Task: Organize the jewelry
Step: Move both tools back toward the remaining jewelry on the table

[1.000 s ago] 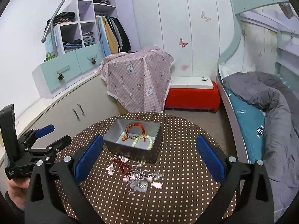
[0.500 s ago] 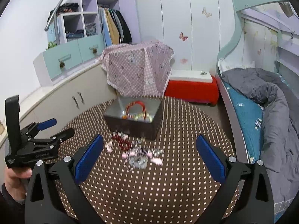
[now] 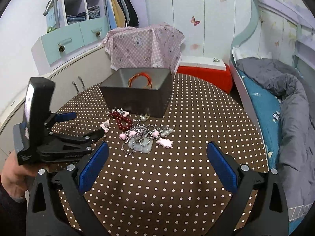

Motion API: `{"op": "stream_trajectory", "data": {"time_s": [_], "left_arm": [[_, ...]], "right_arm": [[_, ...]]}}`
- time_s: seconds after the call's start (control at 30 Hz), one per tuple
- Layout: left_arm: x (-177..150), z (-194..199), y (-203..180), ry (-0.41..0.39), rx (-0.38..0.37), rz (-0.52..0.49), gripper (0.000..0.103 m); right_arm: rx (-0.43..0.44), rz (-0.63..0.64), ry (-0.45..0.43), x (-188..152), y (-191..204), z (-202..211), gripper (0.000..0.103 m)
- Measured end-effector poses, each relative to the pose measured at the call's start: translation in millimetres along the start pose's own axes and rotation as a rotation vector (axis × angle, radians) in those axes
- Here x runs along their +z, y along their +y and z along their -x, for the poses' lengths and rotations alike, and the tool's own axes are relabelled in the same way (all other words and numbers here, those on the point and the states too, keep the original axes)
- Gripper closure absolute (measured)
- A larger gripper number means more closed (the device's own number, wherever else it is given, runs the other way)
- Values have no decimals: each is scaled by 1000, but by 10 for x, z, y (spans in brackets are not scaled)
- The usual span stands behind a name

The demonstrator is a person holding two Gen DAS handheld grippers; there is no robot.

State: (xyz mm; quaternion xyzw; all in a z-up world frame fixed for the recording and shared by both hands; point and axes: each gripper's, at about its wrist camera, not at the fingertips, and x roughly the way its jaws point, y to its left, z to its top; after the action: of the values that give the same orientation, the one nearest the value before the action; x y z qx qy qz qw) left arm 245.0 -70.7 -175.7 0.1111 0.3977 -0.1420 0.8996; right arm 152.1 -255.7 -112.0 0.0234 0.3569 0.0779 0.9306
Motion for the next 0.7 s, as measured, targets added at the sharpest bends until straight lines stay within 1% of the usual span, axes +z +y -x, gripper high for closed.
{"op": "stream_trajectory", "data": {"time_s": [0.03,0.1,0.13,0.17,0.23,0.27,0.3,0.33,0.4,0.5,0.57,0.6,0.63,0.67,0.7], "left_arm": [[8,-49,3,20,-14,6,8],[29,-73,10,30,-40,15,22],[36,-80,19,33,-66,21,26],[39,-87,20,37,-86,21,41],[41,-72,14,30,-121,17,58],[38,-60,13,27,-135,12,72],[31,-45,11,25,-146,8,78],[20,-33,20,23,-162,9,82],[0,-7,35,22,-182,7,86],[-38,17,76,23,-198,18,86],[-29,-22,69,23,-197,18,86],[-23,-22,64,26,-187,16,84],[-6,-33,59,26,-181,13,80],[3,-36,47,25,-173,11,59],[29,-52,49,23,-153,11,30]], "right_arm": [[0,-1,0,-2,-5,-6,7],[1,7,3,-5,-15,-30,7],[-2,18,5,-7,-7,-45,7],[-1,27,9,-1,7,-60,7],[10,48,11,6,41,-92,8],[19,61,13,5,69,-114,9],[20,70,16,7,86,-139,10],[19,81,28,10,112,-188,13],[29,95,48,15,147,-263,29],[32,116,77,28,191,-382,40],[33,134,94,40,227,-459,43],[37,140,102,48,242,-492,44],[36,147,108,57,256,-520,46],[33,151,110,61,261,-536,49],[36,153,115,73,265,-560,52]]}}
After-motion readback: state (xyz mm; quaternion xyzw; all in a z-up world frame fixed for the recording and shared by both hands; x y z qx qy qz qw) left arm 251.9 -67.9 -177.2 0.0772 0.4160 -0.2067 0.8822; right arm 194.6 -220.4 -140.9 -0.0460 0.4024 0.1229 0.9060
